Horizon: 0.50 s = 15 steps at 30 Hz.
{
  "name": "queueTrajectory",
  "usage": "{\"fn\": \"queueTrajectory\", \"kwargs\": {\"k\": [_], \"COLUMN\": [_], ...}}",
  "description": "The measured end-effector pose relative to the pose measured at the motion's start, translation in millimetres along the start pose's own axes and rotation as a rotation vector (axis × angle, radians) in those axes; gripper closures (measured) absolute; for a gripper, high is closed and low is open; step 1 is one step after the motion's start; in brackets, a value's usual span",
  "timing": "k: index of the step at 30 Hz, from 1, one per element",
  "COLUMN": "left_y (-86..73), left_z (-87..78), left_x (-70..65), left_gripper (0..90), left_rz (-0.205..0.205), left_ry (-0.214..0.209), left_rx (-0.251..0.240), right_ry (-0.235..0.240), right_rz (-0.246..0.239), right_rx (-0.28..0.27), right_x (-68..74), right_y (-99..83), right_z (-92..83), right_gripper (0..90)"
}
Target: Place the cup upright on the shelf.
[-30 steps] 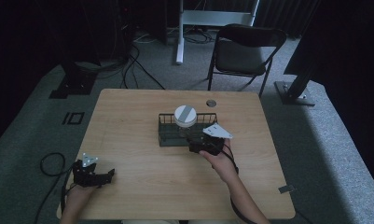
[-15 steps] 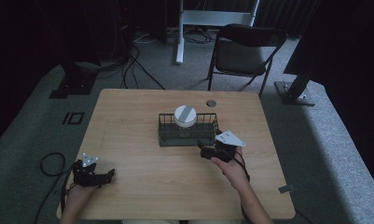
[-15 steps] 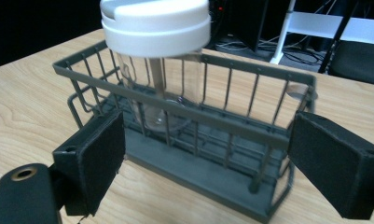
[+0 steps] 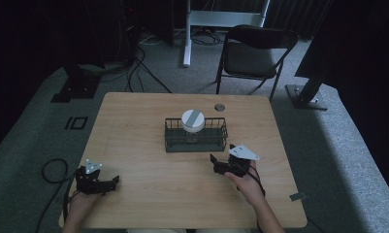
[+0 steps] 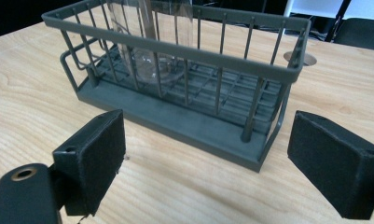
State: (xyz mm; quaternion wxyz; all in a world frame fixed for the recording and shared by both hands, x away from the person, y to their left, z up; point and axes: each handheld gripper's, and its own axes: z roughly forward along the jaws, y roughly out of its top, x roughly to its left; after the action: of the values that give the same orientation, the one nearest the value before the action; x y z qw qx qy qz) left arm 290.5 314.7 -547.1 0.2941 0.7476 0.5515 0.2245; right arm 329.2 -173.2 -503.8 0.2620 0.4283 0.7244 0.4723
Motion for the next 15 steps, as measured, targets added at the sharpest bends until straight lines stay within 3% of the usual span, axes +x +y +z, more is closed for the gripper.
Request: {"fn": "queueTrajectory", "kwargs": {"k": [15], "left_y": [0.0], "left_z": [0.0], "left_x": [0.0], "left_gripper": [1.2], "left_rz": [-0.001], "left_ry": [0.000], "left_rx": [0.000], "right_ry": [-0.023], "right_rz": [0.019], "right_rx": [0.047], "right_x": [-13.6], "right_y": [-24.5], "right_z": [-3.9], "right_gripper": [11.1]}}
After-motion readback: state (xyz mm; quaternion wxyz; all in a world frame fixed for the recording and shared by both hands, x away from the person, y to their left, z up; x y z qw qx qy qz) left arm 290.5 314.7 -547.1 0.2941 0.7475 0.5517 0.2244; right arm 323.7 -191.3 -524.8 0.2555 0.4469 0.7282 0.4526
